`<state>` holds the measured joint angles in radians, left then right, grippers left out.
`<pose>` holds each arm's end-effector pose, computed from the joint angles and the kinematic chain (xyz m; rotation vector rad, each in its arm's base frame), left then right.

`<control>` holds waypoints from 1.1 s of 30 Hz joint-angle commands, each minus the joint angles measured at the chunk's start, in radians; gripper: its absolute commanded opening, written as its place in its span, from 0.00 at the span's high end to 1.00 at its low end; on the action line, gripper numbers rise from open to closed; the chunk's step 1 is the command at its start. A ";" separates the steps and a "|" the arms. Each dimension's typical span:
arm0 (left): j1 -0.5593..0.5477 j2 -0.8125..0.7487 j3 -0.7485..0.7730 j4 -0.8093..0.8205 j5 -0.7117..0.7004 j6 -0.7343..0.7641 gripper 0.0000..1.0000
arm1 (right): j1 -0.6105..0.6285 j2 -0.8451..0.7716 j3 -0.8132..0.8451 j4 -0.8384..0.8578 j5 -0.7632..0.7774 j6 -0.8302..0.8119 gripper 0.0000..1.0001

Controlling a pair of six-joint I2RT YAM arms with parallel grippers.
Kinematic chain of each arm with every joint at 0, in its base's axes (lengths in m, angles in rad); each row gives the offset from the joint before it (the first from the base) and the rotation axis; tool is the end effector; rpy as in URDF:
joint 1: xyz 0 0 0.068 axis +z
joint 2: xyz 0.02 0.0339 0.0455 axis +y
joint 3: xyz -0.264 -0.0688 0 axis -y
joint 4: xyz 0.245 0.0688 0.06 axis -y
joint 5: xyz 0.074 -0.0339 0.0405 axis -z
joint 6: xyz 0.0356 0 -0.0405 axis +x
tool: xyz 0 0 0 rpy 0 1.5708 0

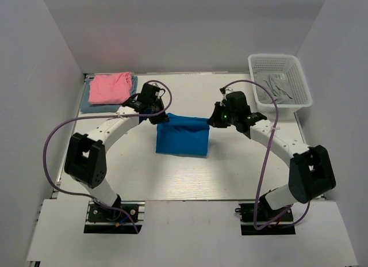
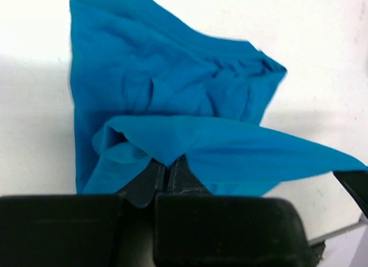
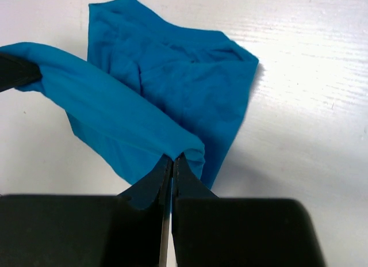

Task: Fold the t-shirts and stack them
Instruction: Fold the long partially folded tshirt into a neat square, then smooth out wrinkles on the folded tshirt

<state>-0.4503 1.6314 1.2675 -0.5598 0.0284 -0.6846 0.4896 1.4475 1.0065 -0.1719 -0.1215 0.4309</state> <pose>0.3168 -0.1543 0.2585 -0.2879 2.5506 -0.4934 0.2840 0.1562 0.2623 -0.1373 2.2503 0.6425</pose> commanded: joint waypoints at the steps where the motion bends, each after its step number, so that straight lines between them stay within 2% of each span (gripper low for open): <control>1: 0.030 0.027 0.075 0.038 -0.059 0.028 1.00 | -0.034 0.062 0.073 0.054 -0.004 -0.018 1.00; 8: 0.065 0.166 0.168 0.005 -0.085 0.048 1.00 | -0.055 0.200 0.145 0.100 0.003 -0.046 1.00; 9: 0.065 0.179 0.156 0.055 -0.085 0.048 1.00 | -0.063 0.227 0.156 0.100 0.008 -0.043 1.00; 11: 0.075 0.202 0.156 0.096 -0.068 0.048 0.90 | -0.068 0.272 0.191 0.117 -0.015 -0.050 1.00; 12: 0.085 0.211 0.156 0.118 -0.068 0.048 0.81 | -0.071 0.312 0.223 0.133 -0.020 -0.052 1.00; 13: 0.085 0.220 0.165 0.118 -0.097 0.048 0.59 | -0.075 0.332 0.247 0.124 -0.029 -0.055 0.99; 14: 0.094 0.220 0.174 0.118 -0.097 0.048 0.35 | -0.083 0.373 0.277 0.094 -0.024 -0.050 0.69; 15: 0.105 0.232 0.200 0.130 -0.111 0.048 0.09 | -0.085 0.411 0.372 0.048 -0.020 -0.052 0.54; 16: 0.105 0.232 0.219 0.130 -0.111 0.065 0.00 | -0.088 0.427 0.398 0.029 -0.017 -0.052 0.40; 17: 0.105 0.232 0.254 0.130 -0.123 0.077 0.00 | -0.088 0.436 0.444 0.016 -0.018 -0.050 0.21; 18: 0.105 0.232 0.269 0.111 -0.137 0.077 0.00 | -0.088 0.433 0.449 0.020 -0.029 -0.055 0.10; 21: 0.105 0.202 0.244 0.141 -0.118 0.123 0.00 | -0.083 0.378 0.420 0.032 -0.058 -0.063 0.10; 26: 0.084 0.147 0.109 0.271 0.048 0.219 0.00 | -0.082 0.294 0.271 0.115 -0.182 -0.037 0.10; 27: 0.084 0.147 0.099 0.297 0.123 0.229 0.00 | -0.079 0.291 0.250 0.124 -0.222 -0.034 0.10; 29: 0.084 0.177 0.118 0.281 0.122 0.229 0.00 | -0.079 0.278 0.221 0.136 -0.237 -0.034 0.10; 31: 0.084 0.225 0.138 0.258 0.053 0.238 0.00 | -0.077 0.269 0.192 0.147 -0.239 -0.034 0.10; 33: 0.084 0.260 0.158 0.247 0.039 0.255 0.00 | -0.079 0.271 0.182 0.150 -0.198 -0.044 0.10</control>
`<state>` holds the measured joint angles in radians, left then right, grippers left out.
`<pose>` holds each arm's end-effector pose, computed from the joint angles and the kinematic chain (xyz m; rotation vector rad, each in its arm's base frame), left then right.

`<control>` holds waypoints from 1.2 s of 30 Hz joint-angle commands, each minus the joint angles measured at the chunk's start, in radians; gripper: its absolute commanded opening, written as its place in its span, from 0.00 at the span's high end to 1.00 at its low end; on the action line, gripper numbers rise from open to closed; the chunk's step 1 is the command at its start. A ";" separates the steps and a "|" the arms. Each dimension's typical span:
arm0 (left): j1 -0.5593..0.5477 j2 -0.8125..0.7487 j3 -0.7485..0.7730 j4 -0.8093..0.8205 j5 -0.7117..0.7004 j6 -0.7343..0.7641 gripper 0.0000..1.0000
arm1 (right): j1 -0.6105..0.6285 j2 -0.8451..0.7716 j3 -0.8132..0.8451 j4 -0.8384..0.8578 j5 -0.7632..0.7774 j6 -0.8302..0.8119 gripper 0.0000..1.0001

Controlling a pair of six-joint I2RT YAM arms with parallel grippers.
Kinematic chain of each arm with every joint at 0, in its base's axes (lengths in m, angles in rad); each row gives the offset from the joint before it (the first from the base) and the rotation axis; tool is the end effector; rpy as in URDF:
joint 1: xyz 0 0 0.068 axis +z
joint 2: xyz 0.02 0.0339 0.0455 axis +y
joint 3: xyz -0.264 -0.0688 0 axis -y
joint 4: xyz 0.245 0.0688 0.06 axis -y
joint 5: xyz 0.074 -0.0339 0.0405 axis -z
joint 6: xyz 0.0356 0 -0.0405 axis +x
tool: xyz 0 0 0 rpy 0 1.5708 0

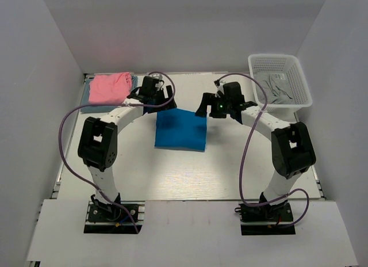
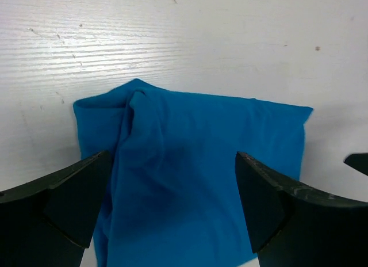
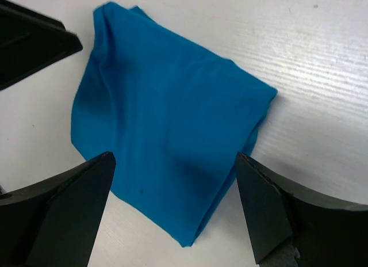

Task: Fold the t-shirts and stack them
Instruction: Smooth out wrinkles on the folded tshirt

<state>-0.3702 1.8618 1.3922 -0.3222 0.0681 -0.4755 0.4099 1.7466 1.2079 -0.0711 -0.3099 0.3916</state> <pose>0.3891 -0.1536 0.2311 -0.0934 2.4129 -0.4817 0.3586 0.1677 0.2374 -0.2039 2.2492 0.7815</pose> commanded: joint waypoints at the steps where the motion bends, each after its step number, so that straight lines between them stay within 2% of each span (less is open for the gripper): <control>1: 0.004 0.061 0.047 0.009 -0.001 0.046 0.02 | 0.000 -0.016 -0.016 0.053 0.008 -0.005 0.10; 5: 0.004 0.137 0.083 0.018 -0.001 0.058 0.19 | -0.003 0.047 0.039 0.030 0.106 -0.011 0.10; 8: 0.004 0.178 0.083 0.034 -0.001 0.058 0.37 | -0.003 0.111 0.090 0.017 0.118 -0.026 0.10; 9: 0.004 0.178 0.096 0.034 -0.001 0.058 0.50 | -0.002 0.123 0.096 0.024 0.121 -0.028 0.10; 11: 0.004 0.194 0.108 0.025 -0.001 0.058 0.67 | -0.005 0.174 0.130 0.014 0.127 -0.028 0.14; 12: 0.004 0.194 0.120 0.025 -0.001 0.058 0.83 | -0.003 0.188 0.136 0.014 0.124 -0.020 0.16; 13: 0.004 0.194 0.120 0.025 -0.001 0.049 0.90 | -0.003 0.217 0.146 0.019 0.121 -0.020 0.19; 15: 0.004 0.185 0.120 0.025 -0.010 0.049 1.00 | -0.002 0.232 0.159 0.045 0.085 -0.004 0.32; 16: 0.004 0.185 0.120 0.034 -0.010 0.049 1.00 | -0.002 0.246 0.162 0.051 0.075 0.000 0.36; 18: 0.004 0.148 0.110 0.044 0.001 0.049 1.00 | 0.000 0.258 0.173 0.098 0.062 0.016 0.59; 19: 0.004 0.148 0.100 0.045 0.001 0.049 1.00 | 0.000 0.261 0.173 0.109 0.055 0.021 0.60; 20: 0.004 0.133 0.100 0.045 0.001 0.049 1.00 | -0.002 0.263 0.179 0.126 0.045 0.038 0.79; 22: 0.004 0.114 0.090 0.045 0.001 0.049 1.00 | 0.000 0.263 0.180 0.148 0.040 0.043 0.97; 23: 0.004 0.105 0.090 0.045 0.001 0.049 1.00 | -0.002 0.245 0.182 0.145 0.041 0.049 1.00; 29: 0.004 -0.016 -0.007 0.068 0.001 0.049 1.00 | -0.005 0.179 0.116 0.148 0.045 0.036 1.00; 33: 0.017 -0.006 -0.016 0.045 -0.019 0.026 1.00 | -0.003 0.198 0.142 0.129 0.014 0.036 1.00; 36: 0.017 0.034 0.002 0.021 -0.096 0.026 1.00 | -0.002 0.240 0.174 0.099 0.015 0.046 1.00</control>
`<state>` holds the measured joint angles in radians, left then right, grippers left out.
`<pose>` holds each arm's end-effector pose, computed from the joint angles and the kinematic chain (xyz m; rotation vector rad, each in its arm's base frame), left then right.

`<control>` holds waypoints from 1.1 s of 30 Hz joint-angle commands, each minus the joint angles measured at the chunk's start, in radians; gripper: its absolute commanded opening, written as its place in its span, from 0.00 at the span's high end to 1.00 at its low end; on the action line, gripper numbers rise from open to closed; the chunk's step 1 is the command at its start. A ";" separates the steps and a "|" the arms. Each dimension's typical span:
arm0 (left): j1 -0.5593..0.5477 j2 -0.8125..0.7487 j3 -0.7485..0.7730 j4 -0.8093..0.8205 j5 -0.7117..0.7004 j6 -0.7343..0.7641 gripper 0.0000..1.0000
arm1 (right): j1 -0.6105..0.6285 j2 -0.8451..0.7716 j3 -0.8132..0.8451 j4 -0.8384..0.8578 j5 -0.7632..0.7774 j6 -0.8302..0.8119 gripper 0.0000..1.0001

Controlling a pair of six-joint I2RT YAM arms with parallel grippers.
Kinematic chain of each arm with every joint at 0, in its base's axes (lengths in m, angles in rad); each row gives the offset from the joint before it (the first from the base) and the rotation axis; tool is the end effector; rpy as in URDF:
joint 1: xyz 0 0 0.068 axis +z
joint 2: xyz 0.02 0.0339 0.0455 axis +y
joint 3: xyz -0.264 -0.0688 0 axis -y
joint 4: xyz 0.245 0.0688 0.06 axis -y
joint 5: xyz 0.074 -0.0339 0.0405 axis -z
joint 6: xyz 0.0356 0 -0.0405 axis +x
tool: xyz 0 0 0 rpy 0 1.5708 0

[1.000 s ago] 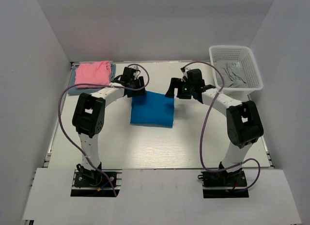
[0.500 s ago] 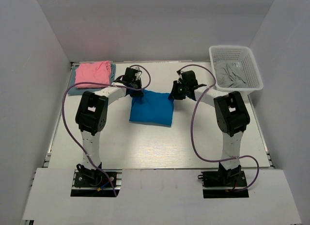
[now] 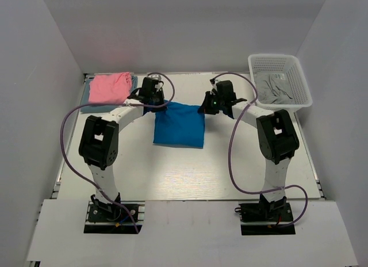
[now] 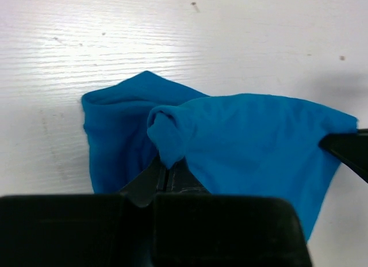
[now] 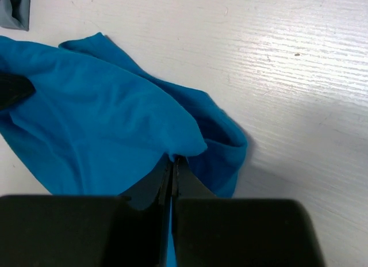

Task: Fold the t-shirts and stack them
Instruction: Smooth out wrinkles on the folded tshirt

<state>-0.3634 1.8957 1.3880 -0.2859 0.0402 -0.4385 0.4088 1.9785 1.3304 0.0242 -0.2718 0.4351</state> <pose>0.3962 -0.1522 0.2189 -0.0705 2.4056 -0.4291 0.4037 0.1853 0.1925 -0.1292 2.2721 0.7595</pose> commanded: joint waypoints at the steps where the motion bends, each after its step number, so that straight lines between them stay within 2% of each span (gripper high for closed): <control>1: 0.011 0.017 0.019 -0.030 -0.082 -0.011 1.00 | -0.002 0.017 0.055 0.000 -0.021 0.005 1.00; 8: 0.020 0.174 0.111 -0.111 -0.158 -0.060 1.00 | -0.005 0.086 0.101 -0.023 0.086 0.008 1.00; 10: 0.020 0.174 0.111 -0.111 -0.171 -0.069 0.92 | -0.004 0.111 0.133 -0.056 0.097 -0.004 0.88; 12: 0.029 0.183 0.134 -0.111 -0.171 -0.069 0.80 | -0.001 0.123 0.144 -0.066 0.089 -0.019 0.81; 14: 0.029 0.183 0.143 -0.122 -0.171 -0.069 0.73 | -0.004 0.122 0.165 -0.072 0.080 -0.025 0.72; 15: 0.029 0.159 0.154 -0.122 -0.171 -0.069 0.62 | -0.002 0.117 0.177 -0.075 0.072 -0.033 0.69; 16: 0.029 0.146 0.154 -0.122 -0.171 -0.069 0.53 | -0.002 0.108 0.182 -0.078 0.069 -0.035 0.61; 17: 0.029 0.132 0.154 -0.122 -0.171 -0.060 0.36 | -0.002 0.103 0.191 -0.089 0.069 -0.038 0.55; 18: 0.029 0.102 0.154 -0.122 -0.181 -0.060 0.02 | -0.002 0.088 0.197 -0.096 0.066 -0.056 0.50; 19: 0.029 0.086 0.154 -0.122 -0.190 -0.051 0.00 | -0.004 0.082 0.202 -0.108 0.062 -0.061 0.45; 20: 0.029 0.072 0.154 -0.136 -0.191 -0.051 0.00 | -0.002 0.062 0.201 -0.116 0.065 -0.062 0.23; 21: 0.029 0.057 0.143 -0.150 -0.191 -0.051 0.00 | -0.002 0.036 0.194 -0.121 0.060 -0.065 0.10; 25: 0.029 -0.038 0.062 -0.160 -0.191 -0.042 0.00 | -0.002 -0.055 0.122 -0.092 0.056 -0.059 0.10; 29: 0.029 -0.122 -0.090 -0.087 -0.109 -0.016 0.00 | -0.002 -0.171 -0.022 -0.038 0.042 -0.038 0.10; 33: 0.020 -0.155 -0.182 -0.041 -0.091 -0.016 0.00 | 0.001 -0.251 -0.117 -0.069 0.057 -0.029 0.10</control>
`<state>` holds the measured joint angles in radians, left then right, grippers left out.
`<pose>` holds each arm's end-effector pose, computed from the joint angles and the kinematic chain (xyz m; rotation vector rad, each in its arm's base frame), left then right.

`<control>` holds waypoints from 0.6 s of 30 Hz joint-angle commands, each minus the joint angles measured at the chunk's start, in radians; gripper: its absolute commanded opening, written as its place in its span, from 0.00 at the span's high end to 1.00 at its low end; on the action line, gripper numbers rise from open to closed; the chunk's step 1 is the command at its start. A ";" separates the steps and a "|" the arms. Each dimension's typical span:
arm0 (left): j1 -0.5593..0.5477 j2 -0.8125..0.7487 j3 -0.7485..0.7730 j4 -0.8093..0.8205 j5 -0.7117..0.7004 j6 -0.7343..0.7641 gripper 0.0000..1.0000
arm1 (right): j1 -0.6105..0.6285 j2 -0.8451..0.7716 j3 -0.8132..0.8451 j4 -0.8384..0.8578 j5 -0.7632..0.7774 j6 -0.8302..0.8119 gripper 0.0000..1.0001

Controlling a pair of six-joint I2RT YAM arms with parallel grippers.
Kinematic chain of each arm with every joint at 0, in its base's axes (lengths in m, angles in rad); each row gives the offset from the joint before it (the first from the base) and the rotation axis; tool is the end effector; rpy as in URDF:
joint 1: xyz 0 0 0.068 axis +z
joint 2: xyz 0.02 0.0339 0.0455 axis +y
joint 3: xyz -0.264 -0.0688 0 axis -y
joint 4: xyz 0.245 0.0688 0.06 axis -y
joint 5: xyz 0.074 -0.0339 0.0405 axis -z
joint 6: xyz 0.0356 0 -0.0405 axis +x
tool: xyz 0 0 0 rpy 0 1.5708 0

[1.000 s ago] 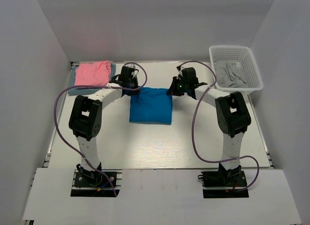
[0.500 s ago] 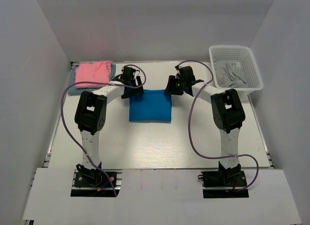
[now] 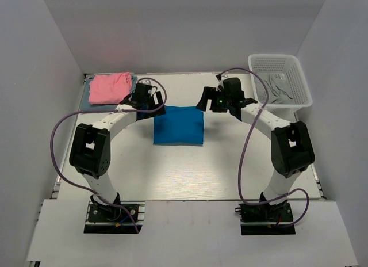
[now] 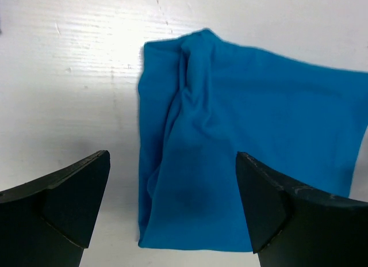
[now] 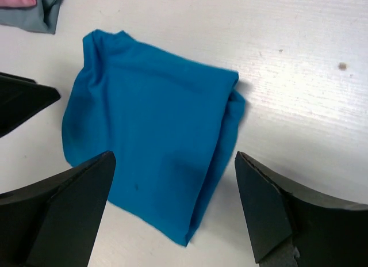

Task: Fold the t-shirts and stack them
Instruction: Smooth out wrinkles on the folded tshirt, then put the neatly folded tshirt into the corner of the board with the left arm

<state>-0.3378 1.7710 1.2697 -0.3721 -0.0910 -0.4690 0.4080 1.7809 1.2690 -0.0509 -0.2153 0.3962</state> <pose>0.3657 -0.1250 0.2232 -0.2015 2.4468 -0.2475 0.3734 0.1697 0.2460 -0.1439 2.1964 0.6928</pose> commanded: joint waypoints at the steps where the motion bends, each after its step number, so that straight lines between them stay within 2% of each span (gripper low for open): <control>1: -0.006 -0.030 -0.100 0.064 0.054 0.015 0.00 | 0.002 -0.066 -0.072 0.017 -0.005 0.007 0.10; 4: -0.006 -0.030 -0.124 0.107 0.096 0.015 0.00 | 0.005 -0.123 -0.141 0.037 -0.033 0.013 0.10; 10: -0.006 0.097 -0.075 0.069 0.070 0.026 0.00 | 0.000 -0.205 -0.214 0.040 -0.076 0.004 0.10; 14: -0.016 0.146 -0.099 0.113 0.151 0.038 0.00 | -0.002 -0.219 -0.237 0.056 -0.050 0.009 0.10; 17: -0.017 0.171 -0.157 0.174 0.275 0.026 0.09 | -0.005 -0.225 -0.249 0.010 0.017 0.013 0.10; 18: -0.017 0.171 -0.189 0.189 0.293 0.026 0.15 | -0.005 -0.232 -0.266 0.016 0.040 0.018 0.10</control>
<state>-0.3439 1.8881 1.1591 -0.2016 0.0631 -0.4416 0.4076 1.5818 1.0306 -0.0422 -0.2337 0.4110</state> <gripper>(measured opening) 0.868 0.901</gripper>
